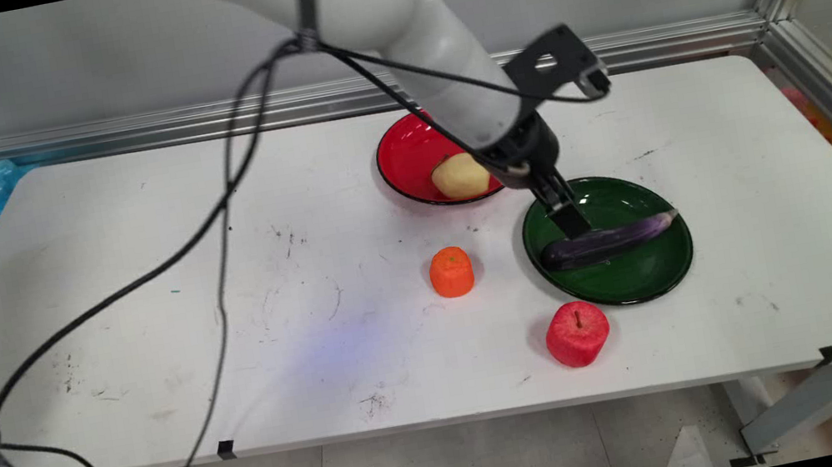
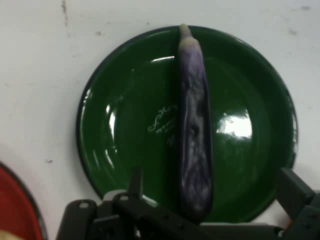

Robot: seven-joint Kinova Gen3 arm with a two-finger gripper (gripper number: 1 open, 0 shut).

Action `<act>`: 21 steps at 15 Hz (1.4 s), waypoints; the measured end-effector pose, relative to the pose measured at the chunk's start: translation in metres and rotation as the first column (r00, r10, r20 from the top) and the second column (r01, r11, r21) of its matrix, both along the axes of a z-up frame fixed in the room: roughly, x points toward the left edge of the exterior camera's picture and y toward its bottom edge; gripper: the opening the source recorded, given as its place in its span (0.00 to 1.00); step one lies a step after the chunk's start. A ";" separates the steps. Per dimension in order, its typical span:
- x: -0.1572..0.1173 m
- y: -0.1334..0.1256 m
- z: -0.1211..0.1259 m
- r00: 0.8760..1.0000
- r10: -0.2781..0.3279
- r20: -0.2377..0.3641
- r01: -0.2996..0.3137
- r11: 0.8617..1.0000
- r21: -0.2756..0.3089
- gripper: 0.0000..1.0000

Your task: Pick up the eggplant from the green plate, then place the picked object on the table

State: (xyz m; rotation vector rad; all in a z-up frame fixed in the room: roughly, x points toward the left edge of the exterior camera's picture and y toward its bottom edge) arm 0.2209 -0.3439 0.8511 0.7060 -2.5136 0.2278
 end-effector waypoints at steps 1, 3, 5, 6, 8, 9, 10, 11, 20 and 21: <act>-0.008 -0.004 -0.010 1.000 0.000 0.007 0.000 1.000 0.008 1.00; -0.022 -0.012 -0.028 1.000 -0.001 0.018 0.001 1.000 0.023 1.00; -0.035 -0.018 -0.045 1.000 -0.004 0.028 0.003 0.999 0.039 1.00; -0.039 -0.020 -0.051 1.000 -0.005 0.031 0.004 0.999 0.045 1.00; -0.048 -0.024 -0.062 0.999 -0.007 0.037 0.005 0.998 0.057 1.00; -0.050 -0.026 -0.066 0.999 -0.008 0.040 0.006 0.998 0.060 1.00; -0.053 -0.027 -0.069 0.999 -0.009 0.041 0.007 0.998 0.063 1.00; -0.056 -0.029 -0.074 0.999 -0.011 0.045 0.008 0.998 0.067 1.00; -0.062 -0.035 -0.084 0.997 -0.037 0.062 0.033 0.998 0.060 0.00; -0.060 -0.034 -0.080 0.997 -0.042 0.062 0.039 0.998 0.055 0.00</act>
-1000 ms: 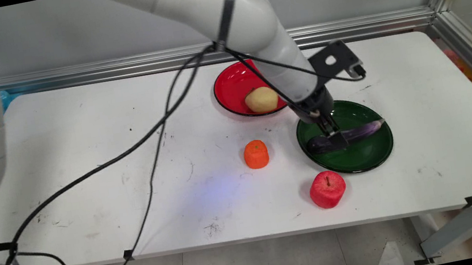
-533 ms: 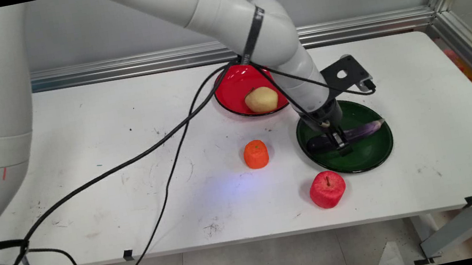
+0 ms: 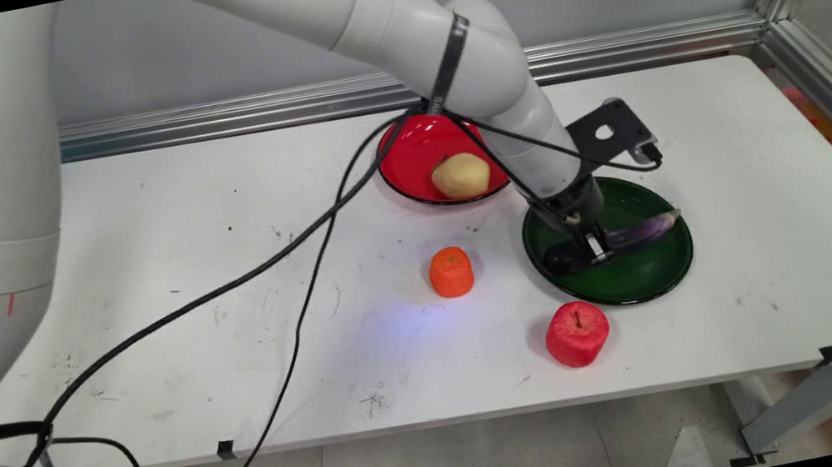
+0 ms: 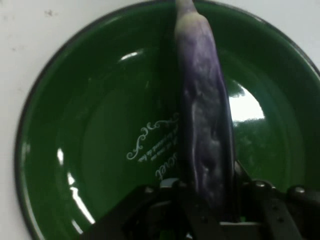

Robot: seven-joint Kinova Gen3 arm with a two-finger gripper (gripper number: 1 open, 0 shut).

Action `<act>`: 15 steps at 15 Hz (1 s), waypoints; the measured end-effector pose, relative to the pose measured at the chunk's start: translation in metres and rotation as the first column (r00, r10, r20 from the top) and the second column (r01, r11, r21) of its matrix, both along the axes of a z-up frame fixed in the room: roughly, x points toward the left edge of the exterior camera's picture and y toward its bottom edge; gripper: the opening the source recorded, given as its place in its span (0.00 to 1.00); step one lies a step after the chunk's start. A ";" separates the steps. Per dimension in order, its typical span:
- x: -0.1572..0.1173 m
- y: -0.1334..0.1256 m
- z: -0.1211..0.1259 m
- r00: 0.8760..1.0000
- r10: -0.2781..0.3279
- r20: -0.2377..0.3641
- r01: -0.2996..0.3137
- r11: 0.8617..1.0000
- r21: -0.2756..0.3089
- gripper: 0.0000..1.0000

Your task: Place the picked object on the table

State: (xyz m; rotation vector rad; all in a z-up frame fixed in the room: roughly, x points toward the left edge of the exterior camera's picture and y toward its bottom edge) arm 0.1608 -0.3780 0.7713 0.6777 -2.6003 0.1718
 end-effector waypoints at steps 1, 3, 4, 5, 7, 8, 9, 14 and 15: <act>0.003 0.002 0.006 1.000 -0.005 -0.002 0.005 1.000 -0.006 0.00; 0.010 0.007 0.021 1.000 -0.016 -0.008 0.016 1.000 -0.020 0.00; 0.013 0.009 0.028 1.000 -0.020 -0.010 0.019 1.000 -0.025 0.00; 0.017 0.014 0.039 1.000 -0.027 -0.014 0.026 0.999 -0.034 0.00; 0.029 0.024 0.063 0.999 -0.042 -0.021 0.041 0.998 -0.049 0.00; 0.033 0.029 0.071 0.999 -0.049 -0.022 0.048 0.998 -0.052 0.00; 0.039 0.035 0.080 0.998 -0.056 -0.023 0.054 0.997 -0.056 0.00; 0.089 0.077 0.120 0.996 -0.091 -0.012 0.090 0.995 -0.047 0.00; 0.098 0.085 0.124 0.995 -0.098 -0.010 0.097 0.994 -0.042 0.00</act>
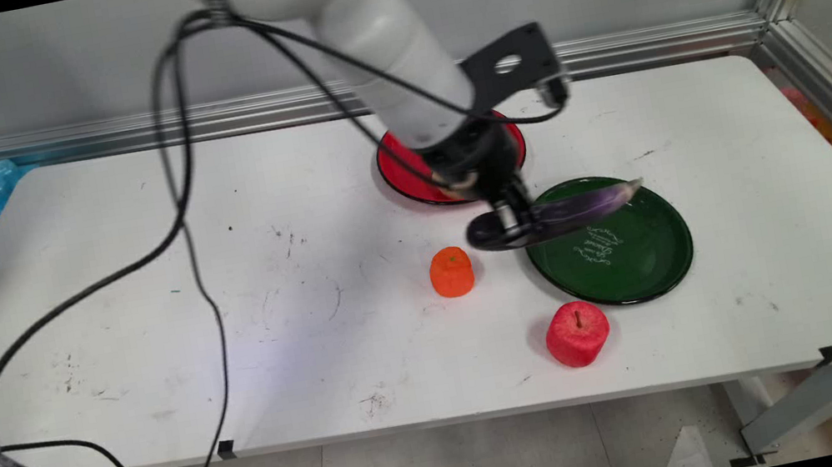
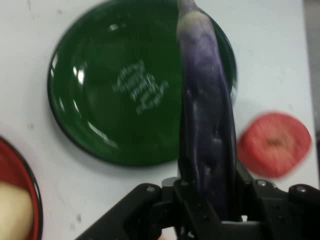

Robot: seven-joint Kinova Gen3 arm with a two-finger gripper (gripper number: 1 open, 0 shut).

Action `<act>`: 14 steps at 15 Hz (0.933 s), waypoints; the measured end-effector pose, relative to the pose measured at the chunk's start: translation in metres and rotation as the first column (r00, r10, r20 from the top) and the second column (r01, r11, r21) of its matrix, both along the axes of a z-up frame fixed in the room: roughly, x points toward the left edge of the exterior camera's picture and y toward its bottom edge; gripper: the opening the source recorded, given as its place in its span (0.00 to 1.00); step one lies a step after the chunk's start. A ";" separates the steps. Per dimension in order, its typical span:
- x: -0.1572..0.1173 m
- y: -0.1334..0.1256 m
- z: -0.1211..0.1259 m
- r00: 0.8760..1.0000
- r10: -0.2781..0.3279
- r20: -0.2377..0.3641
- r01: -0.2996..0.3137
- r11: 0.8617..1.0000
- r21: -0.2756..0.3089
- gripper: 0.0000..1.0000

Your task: Place the picked object on the table

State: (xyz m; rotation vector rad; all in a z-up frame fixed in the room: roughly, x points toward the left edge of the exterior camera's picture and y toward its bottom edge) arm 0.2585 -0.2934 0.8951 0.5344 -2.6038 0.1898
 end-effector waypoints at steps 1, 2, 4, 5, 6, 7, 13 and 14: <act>0.011 0.008 0.004 1.000 -0.007 0.004 0.007 1.000 0.006 0.00; 0.022 0.015 0.007 1.000 -0.012 0.008 0.012 1.000 0.009 0.00; 0.044 0.029 0.009 1.000 -0.021 0.019 0.021 1.000 0.020 0.00; 0.052 0.034 0.008 0.999 -0.025 0.023 0.024 0.999 0.024 0.00; 0.058 0.038 0.007 0.999 -0.028 0.026 0.027 0.999 0.028 0.00; 0.065 0.043 0.004 0.999 -0.029 0.028 0.029 0.999 0.032 0.00; 0.096 0.070 -0.035 0.999 -0.029 0.041 0.027 0.998 0.051 0.00; 0.099 0.073 -0.045 0.999 -0.026 0.045 0.024 0.998 0.054 0.00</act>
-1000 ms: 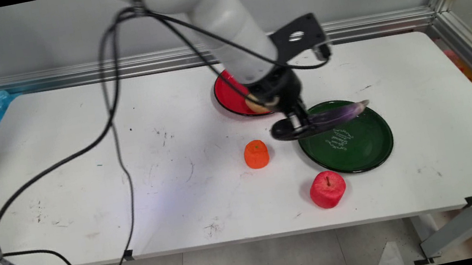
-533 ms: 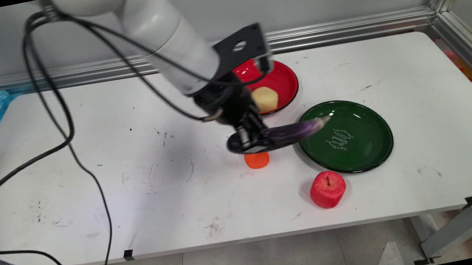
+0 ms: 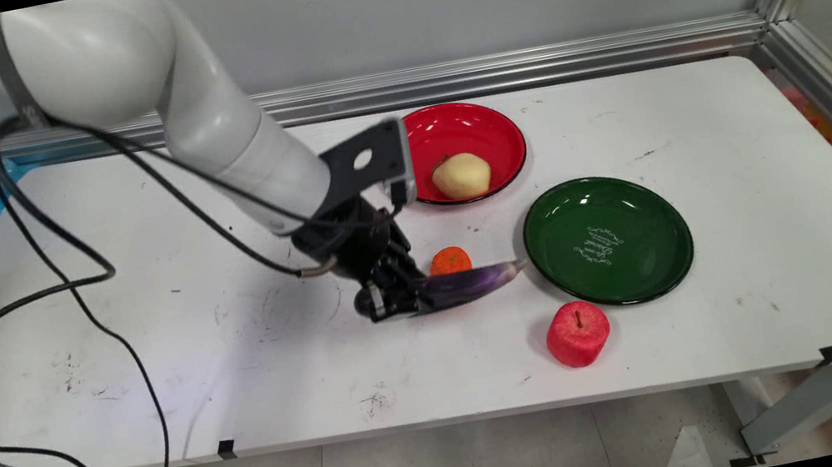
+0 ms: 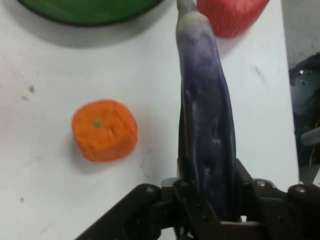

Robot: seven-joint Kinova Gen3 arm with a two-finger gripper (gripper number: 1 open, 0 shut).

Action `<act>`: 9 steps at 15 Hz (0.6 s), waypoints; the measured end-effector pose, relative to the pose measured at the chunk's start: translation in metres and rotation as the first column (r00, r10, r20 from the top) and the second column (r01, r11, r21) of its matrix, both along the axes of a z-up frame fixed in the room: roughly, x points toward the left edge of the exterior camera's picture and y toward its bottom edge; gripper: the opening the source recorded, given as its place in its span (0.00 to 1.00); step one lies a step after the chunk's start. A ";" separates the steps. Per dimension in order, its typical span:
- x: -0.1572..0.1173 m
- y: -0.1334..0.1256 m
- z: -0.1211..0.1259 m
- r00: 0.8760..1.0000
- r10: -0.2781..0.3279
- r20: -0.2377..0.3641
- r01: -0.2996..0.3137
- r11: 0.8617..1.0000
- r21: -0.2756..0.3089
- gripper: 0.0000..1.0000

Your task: Place the picked object on the table

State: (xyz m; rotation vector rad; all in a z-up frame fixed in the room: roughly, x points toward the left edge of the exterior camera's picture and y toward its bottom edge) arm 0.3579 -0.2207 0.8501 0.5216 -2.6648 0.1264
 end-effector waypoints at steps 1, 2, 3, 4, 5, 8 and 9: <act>0.002 0.002 -0.010 1.000 0.003 0.004 -0.003 1.000 0.003 0.00; 0.003 0.003 -0.018 1.000 0.006 0.006 -0.006 1.000 0.005 0.00; 0.004 0.004 -0.029 1.000 0.009 0.008 -0.009 1.000 0.007 0.00; 0.004 0.004 -0.036 1.000 0.010 0.009 -0.010 1.000 0.009 0.00; 0.004 0.005 -0.044 1.000 0.011 0.009 -0.011 1.000 0.011 0.00; 0.001 0.005 -0.061 1.000 0.012 0.006 -0.012 1.000 0.014 0.00; -0.001 0.005 -0.066 1.000 0.012 0.004 -0.012 1.000 0.016 0.00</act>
